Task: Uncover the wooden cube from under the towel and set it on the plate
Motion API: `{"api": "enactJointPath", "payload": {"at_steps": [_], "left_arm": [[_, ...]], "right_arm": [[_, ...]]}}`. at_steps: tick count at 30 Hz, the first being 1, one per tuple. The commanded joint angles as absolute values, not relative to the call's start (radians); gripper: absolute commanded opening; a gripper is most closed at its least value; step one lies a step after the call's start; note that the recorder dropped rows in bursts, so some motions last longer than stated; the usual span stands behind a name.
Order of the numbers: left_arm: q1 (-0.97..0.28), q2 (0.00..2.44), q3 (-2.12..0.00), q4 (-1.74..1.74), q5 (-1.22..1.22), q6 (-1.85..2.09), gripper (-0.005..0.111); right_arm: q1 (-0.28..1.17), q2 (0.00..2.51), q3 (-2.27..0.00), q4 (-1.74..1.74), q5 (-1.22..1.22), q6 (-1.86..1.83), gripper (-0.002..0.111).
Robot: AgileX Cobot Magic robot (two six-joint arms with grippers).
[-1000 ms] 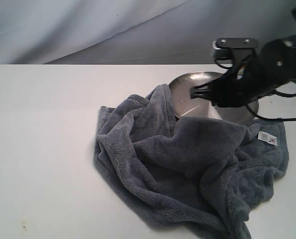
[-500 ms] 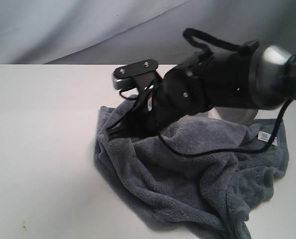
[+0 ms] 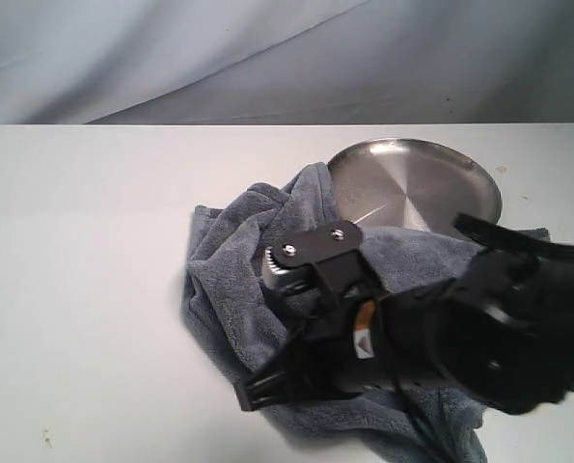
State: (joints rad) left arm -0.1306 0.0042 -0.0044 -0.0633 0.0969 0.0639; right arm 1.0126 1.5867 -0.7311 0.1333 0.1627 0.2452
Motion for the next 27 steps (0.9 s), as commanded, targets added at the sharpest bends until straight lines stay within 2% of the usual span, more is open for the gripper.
{"api": "enactJointPath", "payload": {"at_steps": [1, 7, 16, 22, 27], "left_arm": [[-0.128, 0.000, 0.000, -0.066, 0.086, 0.062, 0.000], [-0.128, 0.000, 0.000, -0.066, 0.086, 0.062, 0.000], [-0.128, 0.000, 0.000, -0.066, 0.086, 0.062, 0.000], [-0.128, 0.000, 0.000, -0.066, 0.086, 0.062, 0.000], [-0.128, 0.000, 0.000, -0.066, 0.086, 0.062, 0.000]], "right_arm": [[0.941, 1.473, -0.588, 0.162, 0.086, 0.247, 0.000], [0.742, 1.366, -0.474, 0.160, 0.075, 0.247, 0.000], [0.444, 1.351, -0.469, 0.117, 0.124, 0.247, 0.000], [0.314, 1.357, -0.586, 0.035, 0.201, 0.247, 0.000], [0.299, 1.434, -0.763, 0.000, 0.244, 0.247, 0.000]]}}
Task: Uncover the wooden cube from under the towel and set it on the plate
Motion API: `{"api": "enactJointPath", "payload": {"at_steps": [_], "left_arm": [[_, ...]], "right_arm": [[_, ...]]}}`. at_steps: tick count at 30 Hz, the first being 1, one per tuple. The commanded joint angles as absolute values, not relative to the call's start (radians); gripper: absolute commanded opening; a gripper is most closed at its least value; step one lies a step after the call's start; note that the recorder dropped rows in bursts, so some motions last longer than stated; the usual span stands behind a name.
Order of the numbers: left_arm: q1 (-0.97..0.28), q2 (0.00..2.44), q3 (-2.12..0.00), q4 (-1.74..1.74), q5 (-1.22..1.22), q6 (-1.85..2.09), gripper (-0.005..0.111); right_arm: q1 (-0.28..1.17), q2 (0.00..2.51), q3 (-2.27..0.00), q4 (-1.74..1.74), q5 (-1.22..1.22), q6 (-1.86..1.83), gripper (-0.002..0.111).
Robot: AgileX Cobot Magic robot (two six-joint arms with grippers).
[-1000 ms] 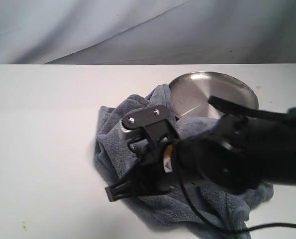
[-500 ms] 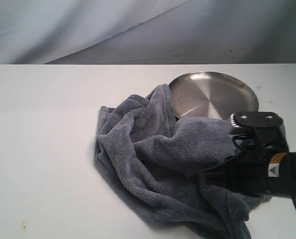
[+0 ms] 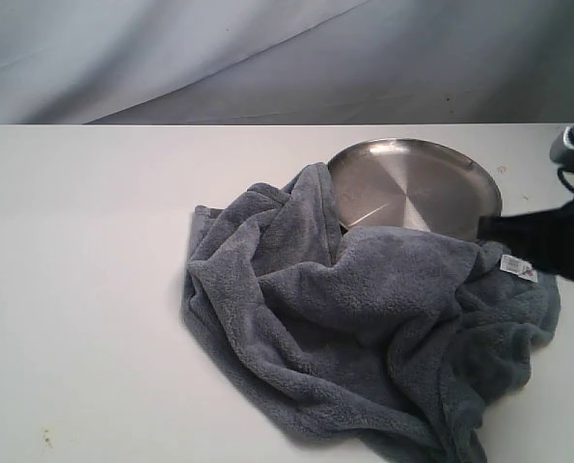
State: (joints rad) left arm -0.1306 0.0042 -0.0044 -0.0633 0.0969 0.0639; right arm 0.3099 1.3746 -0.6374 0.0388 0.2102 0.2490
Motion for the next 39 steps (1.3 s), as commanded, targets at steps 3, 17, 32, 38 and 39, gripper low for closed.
{"api": "enactJointPath", "payload": {"at_steps": [3, 17, 32, 38, 39], "left_arm": [[-0.128, 0.000, 0.000, -0.066, 0.086, 0.062, 0.000], [-0.128, 0.000, 0.000, -0.066, 0.086, 0.062, 0.000], [-0.128, 0.000, 0.000, -0.066, 0.086, 0.062, 0.000], [-0.128, 0.000, 0.000, -0.066, 0.086, 0.062, 0.000], [-0.128, 0.000, 0.000, -0.066, 0.086, 0.062, 0.000]], "right_arm": [[0.326, 1.534, -0.879, -0.021, 0.271, 0.247, 0.000], [0.657, 1.869, -1.302, -0.143, 0.463, 0.232, 0.000], [0.971, 1.747, -1.069, -0.072, 0.373, 0.271, 0.000], [0.962, 1.616, -0.817, 0.016, 0.244, 0.271, 0.000], [0.950, 1.592, -0.777, 0.024, 0.236, 0.271, 0.000]]}}
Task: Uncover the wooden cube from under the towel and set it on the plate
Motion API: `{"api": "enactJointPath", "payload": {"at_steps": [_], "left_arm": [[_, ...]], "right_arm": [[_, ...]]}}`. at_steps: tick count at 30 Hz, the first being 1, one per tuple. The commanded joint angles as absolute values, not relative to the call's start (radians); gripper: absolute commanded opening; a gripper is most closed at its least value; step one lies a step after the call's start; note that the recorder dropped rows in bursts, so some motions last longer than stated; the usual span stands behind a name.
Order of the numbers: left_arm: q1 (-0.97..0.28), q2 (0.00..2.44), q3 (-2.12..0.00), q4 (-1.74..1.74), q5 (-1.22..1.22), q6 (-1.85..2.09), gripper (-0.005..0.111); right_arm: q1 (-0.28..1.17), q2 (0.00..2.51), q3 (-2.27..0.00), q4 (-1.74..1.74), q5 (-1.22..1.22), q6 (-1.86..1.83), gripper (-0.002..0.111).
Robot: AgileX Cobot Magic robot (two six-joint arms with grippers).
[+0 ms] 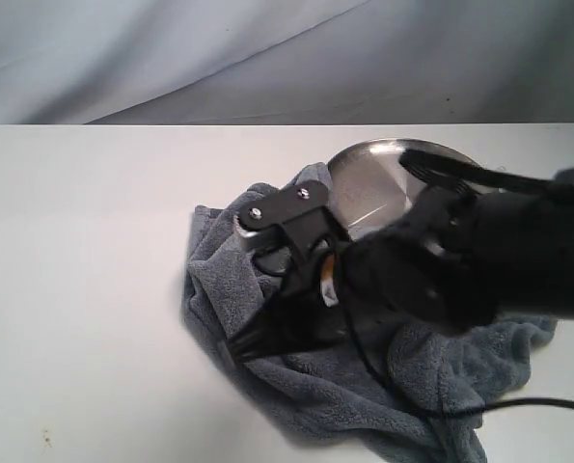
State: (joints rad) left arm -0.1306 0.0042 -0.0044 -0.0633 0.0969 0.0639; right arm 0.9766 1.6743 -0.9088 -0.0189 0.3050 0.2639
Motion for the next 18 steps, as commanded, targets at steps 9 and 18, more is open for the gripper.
{"api": "enactJointPath", "payload": {"at_steps": [9, 18], "left_arm": [[-0.128, 0.000, 0.000, -0.066, 0.086, 0.062, 0.000], [-0.128, 0.000, 0.000, -0.066, 0.086, 0.062, 0.000]], "right_arm": [[0.743, 1.410, -0.535, 0.031, 0.199, 0.308, 0.000], [0.475, 1.303, -0.492, 0.008, 0.149, 0.322, 0.000]]}}
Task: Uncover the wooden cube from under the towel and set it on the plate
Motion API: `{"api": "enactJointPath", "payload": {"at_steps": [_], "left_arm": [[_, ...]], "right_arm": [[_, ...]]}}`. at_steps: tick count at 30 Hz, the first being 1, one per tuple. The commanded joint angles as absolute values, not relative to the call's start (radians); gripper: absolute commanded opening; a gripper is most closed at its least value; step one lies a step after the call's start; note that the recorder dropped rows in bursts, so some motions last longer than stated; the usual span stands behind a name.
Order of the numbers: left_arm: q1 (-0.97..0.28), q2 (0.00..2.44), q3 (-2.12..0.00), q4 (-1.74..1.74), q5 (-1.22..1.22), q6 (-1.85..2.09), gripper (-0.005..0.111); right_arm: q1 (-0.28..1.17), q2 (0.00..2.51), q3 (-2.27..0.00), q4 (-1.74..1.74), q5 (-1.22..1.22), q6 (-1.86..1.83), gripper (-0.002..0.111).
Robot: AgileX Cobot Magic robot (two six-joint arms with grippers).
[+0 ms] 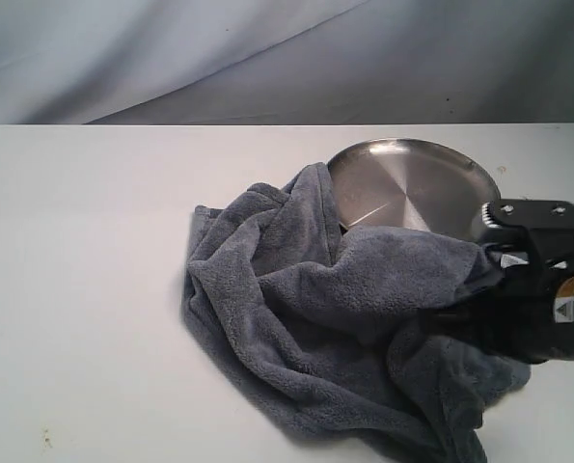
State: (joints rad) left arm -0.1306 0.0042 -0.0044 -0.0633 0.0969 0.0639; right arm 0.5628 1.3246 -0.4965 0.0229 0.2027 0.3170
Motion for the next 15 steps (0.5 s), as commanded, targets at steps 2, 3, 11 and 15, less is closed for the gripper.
{"api": "enactJointPath", "payload": {"at_steps": [2, 3, 11, 15], "left_arm": [[-0.128, 0.000, 0.000, -0.066, 0.086, 0.062, 0.000], [-0.128, 0.000, 0.000, -0.066, 0.086, 0.062, 0.000], [-0.128, 0.000, 0.000, -0.066, 0.086, 0.062, 0.000], [-0.128, 0.000, 0.000, -0.066, 0.086, 0.062, 0.000]], "right_arm": [[0.430, 1.303, -0.492, 0.008, 0.102, 0.320, 0.000], [0.412, 1.305, -0.492, 0.008, 0.077, 0.318, 0.000], [0.450, 1.314, -0.625, -0.091, 0.068, 0.245, 0.000], [0.498, 1.346, -0.649, -0.148, 0.097, 0.232, 0.000]]}}
